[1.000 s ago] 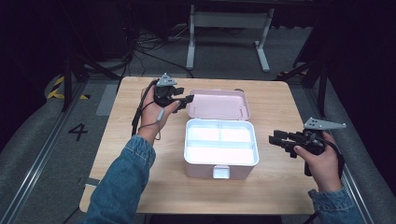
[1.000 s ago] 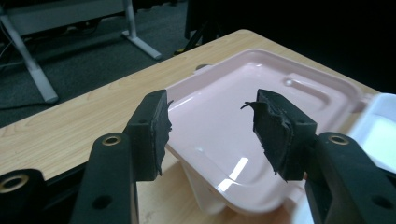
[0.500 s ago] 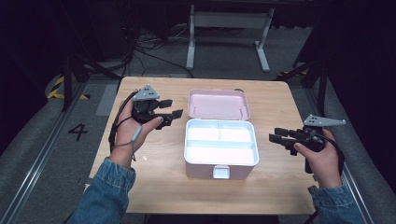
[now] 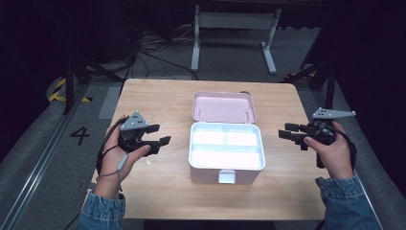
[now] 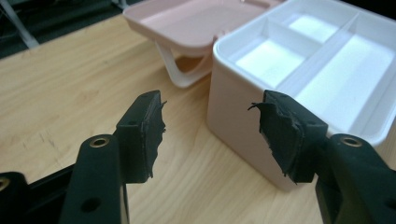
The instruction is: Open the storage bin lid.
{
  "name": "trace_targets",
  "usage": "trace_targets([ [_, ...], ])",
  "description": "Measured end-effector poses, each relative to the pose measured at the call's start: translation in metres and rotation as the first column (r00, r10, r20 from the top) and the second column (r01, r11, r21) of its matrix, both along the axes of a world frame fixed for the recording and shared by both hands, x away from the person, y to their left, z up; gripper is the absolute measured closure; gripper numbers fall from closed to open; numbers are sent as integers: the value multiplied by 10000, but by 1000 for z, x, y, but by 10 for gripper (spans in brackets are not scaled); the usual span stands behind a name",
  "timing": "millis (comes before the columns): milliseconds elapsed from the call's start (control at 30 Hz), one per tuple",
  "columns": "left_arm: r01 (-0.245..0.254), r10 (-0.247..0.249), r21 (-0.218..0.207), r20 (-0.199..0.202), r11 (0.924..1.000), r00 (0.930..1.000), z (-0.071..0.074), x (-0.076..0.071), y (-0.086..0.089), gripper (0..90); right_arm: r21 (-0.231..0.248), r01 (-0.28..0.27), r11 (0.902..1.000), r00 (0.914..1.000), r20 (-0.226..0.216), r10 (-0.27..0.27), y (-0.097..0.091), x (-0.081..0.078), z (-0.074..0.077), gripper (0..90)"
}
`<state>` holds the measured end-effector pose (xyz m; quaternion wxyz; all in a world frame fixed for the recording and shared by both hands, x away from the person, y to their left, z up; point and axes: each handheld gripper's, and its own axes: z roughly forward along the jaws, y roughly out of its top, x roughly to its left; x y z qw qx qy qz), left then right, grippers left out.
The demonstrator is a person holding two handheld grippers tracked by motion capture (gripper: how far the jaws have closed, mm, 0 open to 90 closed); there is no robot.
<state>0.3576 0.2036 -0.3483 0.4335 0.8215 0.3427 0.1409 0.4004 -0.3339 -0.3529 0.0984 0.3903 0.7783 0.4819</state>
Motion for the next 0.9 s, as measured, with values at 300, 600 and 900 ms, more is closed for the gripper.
trace_targets([
  [300, -1164, 1172, 159, -658, 9931, 9909, -30, -4, 21, 380, -965, 163, 9952, 9977, -633, -224, -5, 16, -15, 442],
  [600, -1646, 1868, 1574, -1385, 9737, 9726, -57, 1, 26, 373, -2121, 473, 9761, 9894, -1241, -749, -6, 26, -38, 427],
  [900, -2508, 2917, 2121, -1905, 9445, 9374, -68, 3, 40, 350, -2790, 665, 9580, 9837, -1425, -1098, -8, 27, -46, 414],
])
